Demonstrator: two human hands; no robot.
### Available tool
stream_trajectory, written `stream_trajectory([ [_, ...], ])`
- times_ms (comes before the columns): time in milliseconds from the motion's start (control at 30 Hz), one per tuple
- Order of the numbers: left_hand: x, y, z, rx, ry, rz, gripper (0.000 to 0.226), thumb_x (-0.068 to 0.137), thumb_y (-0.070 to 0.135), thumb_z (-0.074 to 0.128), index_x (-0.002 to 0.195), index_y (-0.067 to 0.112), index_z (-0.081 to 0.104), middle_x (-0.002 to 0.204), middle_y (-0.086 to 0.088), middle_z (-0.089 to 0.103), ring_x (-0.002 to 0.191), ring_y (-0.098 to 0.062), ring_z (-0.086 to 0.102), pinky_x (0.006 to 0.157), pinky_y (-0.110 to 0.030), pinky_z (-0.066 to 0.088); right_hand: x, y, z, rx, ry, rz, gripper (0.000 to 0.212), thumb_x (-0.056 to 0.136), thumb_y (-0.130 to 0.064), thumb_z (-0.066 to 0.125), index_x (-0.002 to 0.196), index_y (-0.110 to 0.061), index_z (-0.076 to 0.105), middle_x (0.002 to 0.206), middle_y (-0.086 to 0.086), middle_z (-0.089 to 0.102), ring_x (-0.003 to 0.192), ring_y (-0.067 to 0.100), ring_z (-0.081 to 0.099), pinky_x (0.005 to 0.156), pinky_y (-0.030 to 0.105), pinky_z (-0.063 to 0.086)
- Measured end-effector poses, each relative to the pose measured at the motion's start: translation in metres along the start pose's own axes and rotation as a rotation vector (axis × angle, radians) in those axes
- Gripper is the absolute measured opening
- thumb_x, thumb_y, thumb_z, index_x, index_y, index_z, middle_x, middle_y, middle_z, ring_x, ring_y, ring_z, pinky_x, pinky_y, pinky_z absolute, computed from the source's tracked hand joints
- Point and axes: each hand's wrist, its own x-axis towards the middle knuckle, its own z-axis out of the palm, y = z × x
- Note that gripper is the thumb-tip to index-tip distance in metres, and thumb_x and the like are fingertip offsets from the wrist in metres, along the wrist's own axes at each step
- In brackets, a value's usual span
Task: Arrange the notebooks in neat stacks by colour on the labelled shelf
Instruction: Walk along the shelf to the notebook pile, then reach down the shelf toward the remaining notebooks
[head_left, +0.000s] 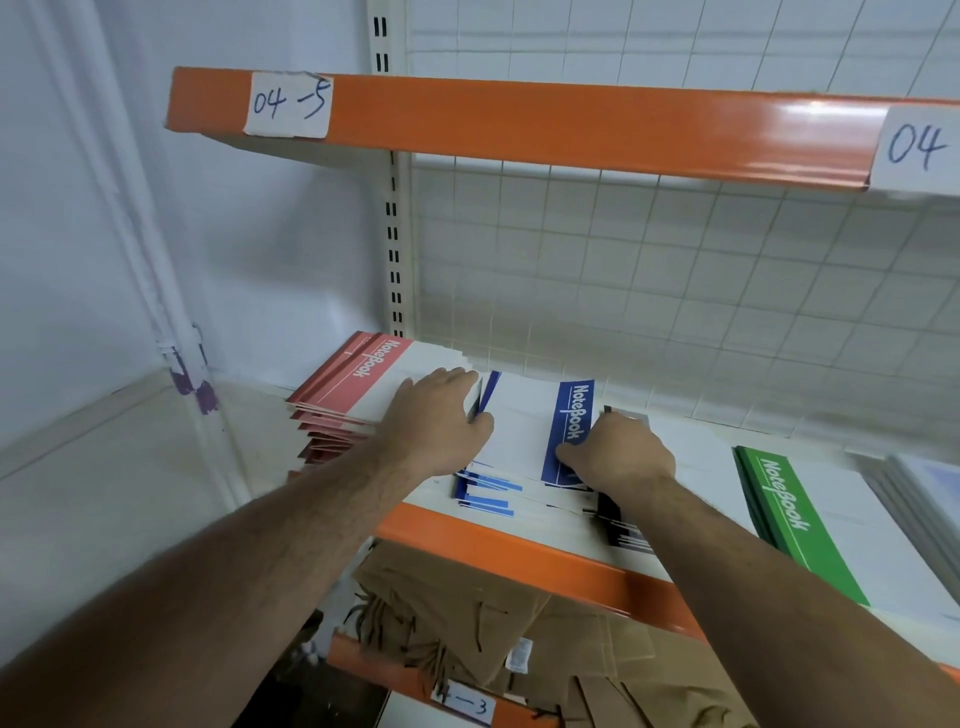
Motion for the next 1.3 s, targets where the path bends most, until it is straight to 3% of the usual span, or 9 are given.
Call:
stream_trajectory([
  [167,0.006,0.014,0.012,0.055,-0.056,0.104,0.063,0.1,0.046,0.041,0.156,0.022,0.027,0.163,0.002,0.025,0.151,-0.016,0.018,0.124,-0.042,0.01,-0.004,0.011,0.003,-0.007,0.094,-0.023,0.045,0.084,-0.053,0.065,0.11,-0.018,0.055,0.104,0.0,0.061,0.09,0.021,0.061,0.072,0.032,0.048],
  [233,0.009,0.023,0.014,0.065,-0.107,0.155,0.065,0.102,0.048,0.038,0.158,0.023,0.019,0.166,0.003,0.016,0.153,-0.016,0.009,0.124,-0.041,0.004,-0.012,0.018,0.002,-0.011,0.139,-0.061,0.043,0.089,-0.056,0.058,0.111,-0.019,0.059,0.112,0.002,0.064,0.099,0.022,0.06,0.082,0.035,0.052],
  [333,0.014,0.037,0.015,0.061,-0.158,0.252,0.065,0.103,0.049,0.035,0.159,0.025,0.014,0.167,0.005,0.011,0.153,-0.015,0.004,0.124,-0.041,0.001,-0.025,0.031,-0.004,-0.11,0.188,-0.087,0.054,0.09,-0.06,0.046,0.122,-0.019,0.06,0.127,0.003,0.06,0.119,0.025,0.052,0.098,0.038,0.045],
  [400,0.016,0.047,0.019,0.059,-0.194,0.314,0.064,0.103,0.049,0.033,0.16,0.026,0.011,0.167,0.007,0.009,0.153,-0.014,0.002,0.124,-0.043,0.0,-0.036,0.04,-0.008,-0.179,0.176,-0.065,0.07,0.087,-0.067,0.035,0.137,-0.021,0.052,0.144,0.002,0.05,0.137,0.025,0.039,0.111,0.043,0.035],
  [567,0.006,0.076,0.032,0.087,-0.265,0.507,0.064,0.104,0.05,0.025,0.16,0.025,0.008,0.167,0.007,0.005,0.153,-0.014,-0.002,0.124,-0.047,-0.001,-0.078,0.062,-0.017,-0.264,0.139,0.099,0.072,0.096,-0.066,0.031,0.155,-0.025,0.025,0.165,0.001,0.018,0.152,0.025,0.011,0.121,0.052,0.014],
  [1000,-0.086,0.184,0.079,0.041,-0.441,0.963,0.063,0.103,0.053,0.02,0.16,0.03,0.007,0.167,0.008,0.006,0.153,-0.014,-0.001,0.122,-0.051,-0.006,-0.248,0.13,-0.039,-0.268,0.234,0.584,0.075,0.096,-0.069,0.032,0.158,-0.03,0.017,0.166,-0.002,0.01,0.153,0.022,0.004,0.122,0.054,0.007],
  [1300,-0.148,0.268,0.087,0.05,-0.424,1.111,0.064,0.103,0.054,0.02,0.16,0.03,0.006,0.167,0.007,0.005,0.154,-0.017,-0.001,0.122,-0.053,-0.005,-0.318,0.199,-0.064,-0.241,0.279,0.684,0.077,0.094,-0.073,0.03,0.158,-0.034,0.014,0.166,-0.004,0.01,0.153,0.022,0.005,0.122,0.054,0.008],
])
